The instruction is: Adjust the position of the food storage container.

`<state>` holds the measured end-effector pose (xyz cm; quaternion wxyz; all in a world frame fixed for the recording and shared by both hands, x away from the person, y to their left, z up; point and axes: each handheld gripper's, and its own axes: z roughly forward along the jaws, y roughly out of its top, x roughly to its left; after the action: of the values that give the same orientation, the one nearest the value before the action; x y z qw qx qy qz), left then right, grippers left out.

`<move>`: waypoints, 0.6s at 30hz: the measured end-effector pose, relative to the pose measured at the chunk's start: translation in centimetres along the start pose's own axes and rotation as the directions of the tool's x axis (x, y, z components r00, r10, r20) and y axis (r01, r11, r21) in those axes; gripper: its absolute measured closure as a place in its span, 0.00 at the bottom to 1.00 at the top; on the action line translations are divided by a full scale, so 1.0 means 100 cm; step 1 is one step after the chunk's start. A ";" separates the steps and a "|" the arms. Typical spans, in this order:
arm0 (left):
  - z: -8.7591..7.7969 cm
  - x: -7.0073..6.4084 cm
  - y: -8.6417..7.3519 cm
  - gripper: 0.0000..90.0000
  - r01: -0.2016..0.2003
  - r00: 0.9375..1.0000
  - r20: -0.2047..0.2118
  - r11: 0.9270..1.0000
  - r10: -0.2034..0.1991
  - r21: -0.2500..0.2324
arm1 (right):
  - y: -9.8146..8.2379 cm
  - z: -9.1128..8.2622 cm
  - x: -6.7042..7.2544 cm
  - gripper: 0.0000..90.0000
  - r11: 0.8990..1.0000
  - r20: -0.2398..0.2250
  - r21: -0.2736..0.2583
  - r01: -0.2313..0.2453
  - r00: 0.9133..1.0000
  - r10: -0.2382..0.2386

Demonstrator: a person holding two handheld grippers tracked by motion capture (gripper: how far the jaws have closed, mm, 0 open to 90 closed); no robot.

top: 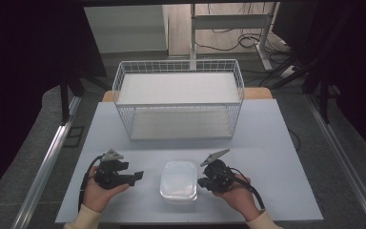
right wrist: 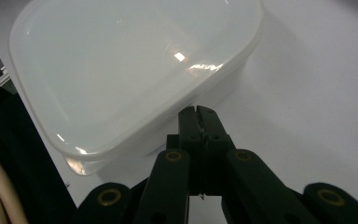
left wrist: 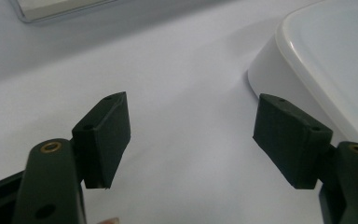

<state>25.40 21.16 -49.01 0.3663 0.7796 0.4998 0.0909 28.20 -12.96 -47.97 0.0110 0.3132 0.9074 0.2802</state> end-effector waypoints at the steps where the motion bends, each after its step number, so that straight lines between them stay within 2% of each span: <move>1: 0.000 0.000 0.000 0.30 0.001 1.000 -0.001 1.000 -0.001 0.001 | 0.001 0.001 0.002 1.00 1.000 -0.003 0.000 0.004 1.000 -0.004; 5: 0.000 0.000 0.000 0.30 0.002 1.000 -0.001 1.000 -0.002 -0.001 | 0.001 0.003 0.004 1.00 1.000 -0.007 -0.001 0.009 1.000 -0.009; 12: 0.001 -0.001 0.000 0.30 -0.001 1.000 -0.001 1.000 0.001 0.002 | 0.000 0.009 0.000 1.00 1.000 0.016 -0.022 0.000 1.000 0.000; 18: 0.000 -0.002 0.001 0.30 -0.002 1.000 -0.001 1.000 0.002 -0.003 | 0.010 0.015 -0.002 1.00 0.998 0.031 -0.069 -0.011 0.999 0.013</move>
<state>25.36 21.03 -48.91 0.3670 0.7796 0.4991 0.0924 29.18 -11.66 -48.72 0.0343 0.3223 0.8950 0.3066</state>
